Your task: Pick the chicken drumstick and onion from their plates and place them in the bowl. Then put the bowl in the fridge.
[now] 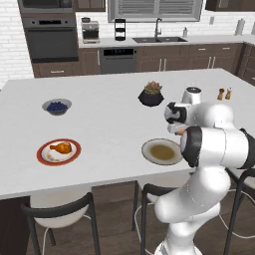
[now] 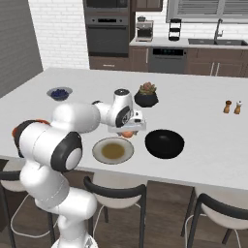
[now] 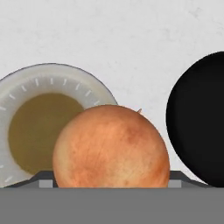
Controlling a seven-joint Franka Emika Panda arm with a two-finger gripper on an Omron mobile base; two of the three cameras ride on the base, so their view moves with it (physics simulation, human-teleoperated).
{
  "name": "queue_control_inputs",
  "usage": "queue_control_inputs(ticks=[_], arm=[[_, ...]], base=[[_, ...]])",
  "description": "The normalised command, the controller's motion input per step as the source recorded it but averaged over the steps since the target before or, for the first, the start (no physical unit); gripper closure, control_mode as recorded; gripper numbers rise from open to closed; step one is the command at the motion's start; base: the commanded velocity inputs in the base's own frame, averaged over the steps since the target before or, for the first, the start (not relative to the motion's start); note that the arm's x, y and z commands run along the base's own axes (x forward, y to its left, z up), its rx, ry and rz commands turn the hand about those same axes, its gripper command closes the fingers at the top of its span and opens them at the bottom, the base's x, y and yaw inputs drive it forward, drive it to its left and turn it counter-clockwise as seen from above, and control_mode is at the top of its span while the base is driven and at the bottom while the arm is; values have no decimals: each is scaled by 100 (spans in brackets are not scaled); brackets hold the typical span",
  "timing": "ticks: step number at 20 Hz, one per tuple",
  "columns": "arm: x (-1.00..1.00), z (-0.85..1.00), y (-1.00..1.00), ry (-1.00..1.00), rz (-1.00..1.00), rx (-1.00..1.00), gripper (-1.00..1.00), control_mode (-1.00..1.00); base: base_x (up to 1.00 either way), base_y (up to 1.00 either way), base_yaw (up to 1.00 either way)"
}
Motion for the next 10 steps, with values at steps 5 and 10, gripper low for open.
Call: queue_control_inputs(ticks=[5, 10], arm=[[12, 26, -100, 11, -4, 0, 100, -100], [35, -48, -79, 15, -2, -1, 100, -100]], base=[[0, 0, 0], [0, 0, 0]])
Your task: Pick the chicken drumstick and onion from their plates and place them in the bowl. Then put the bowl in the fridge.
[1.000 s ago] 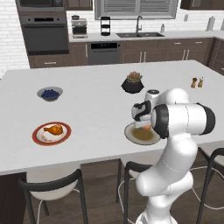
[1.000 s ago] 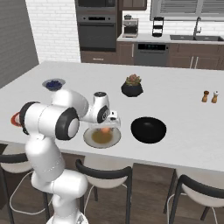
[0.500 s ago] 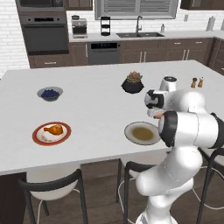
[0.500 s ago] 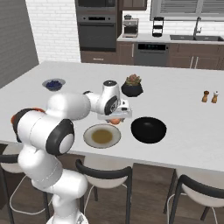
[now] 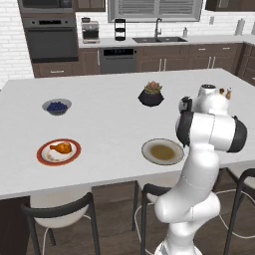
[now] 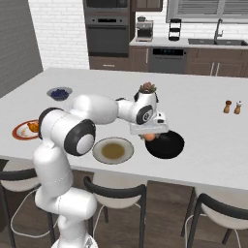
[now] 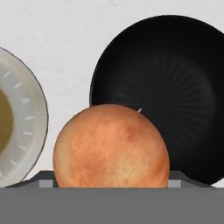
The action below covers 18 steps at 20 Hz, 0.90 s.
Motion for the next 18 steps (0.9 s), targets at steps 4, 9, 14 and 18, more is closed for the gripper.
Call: queue_control_inputs(ticks=[4, 9, 14, 18], arm=[[37, -56, -52, 1, 0, 1, 100, -100], [39, -22, -32, 2, 0, 2, 100, -100], [0, -61, 4, 14, 0, 3, -100, -100], [23, -35, -1, 8, 0, 2, -100, -100]], base=[[0, 0, 0], [0, 0, 0], [0, 0, 0], [0, 0, 0]])
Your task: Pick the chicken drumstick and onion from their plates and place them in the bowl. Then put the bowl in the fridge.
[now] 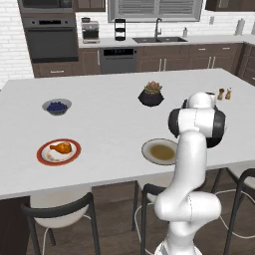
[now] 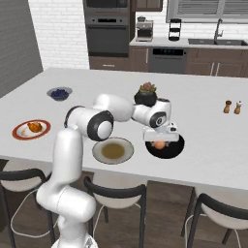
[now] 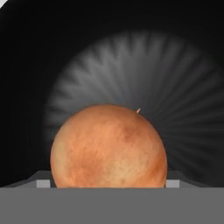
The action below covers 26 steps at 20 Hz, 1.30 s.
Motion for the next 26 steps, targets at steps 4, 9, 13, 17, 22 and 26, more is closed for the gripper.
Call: queue_control_inputs(ticks=[4, 9, 13, 17, 22, 26], arm=[[0, 13, -13, 0, 1, 4, -100, -100], [-20, 47, -2, 0, 0, 5, -100, -100], [-21, 48, 18, -2, 3, 0, -100, -100], [-79, 22, 94, -1, 2, 0, -100, -100], [-77, -9, 100, -6, 0, 0, -100, -100], [-40, -3, 100, -13, 0, -1, -100, -100]], base=[[0, 0, 0], [0, 0, 0], [0, 0, 0], [0, 0, 0], [0, 0, 0], [0, 0, 0]])
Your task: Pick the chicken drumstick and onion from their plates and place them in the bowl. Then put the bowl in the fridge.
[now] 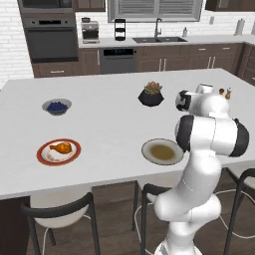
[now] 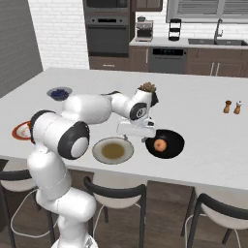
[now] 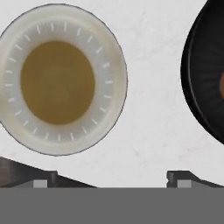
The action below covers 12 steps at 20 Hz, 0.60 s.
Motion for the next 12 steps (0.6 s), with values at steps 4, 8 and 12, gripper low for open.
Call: queue_control_inputs(ticks=[4, 8, 12], arm=[[-4, 9, 100, -14, 0, -5, -100, -100], [8, 49, 100, -1, 3, 0, -100, -100], [19, 42, 100, 0, 7, 0, -100, -100]], base=[[0, 0, 0], [0, 0, 0], [0, 0, 0]])
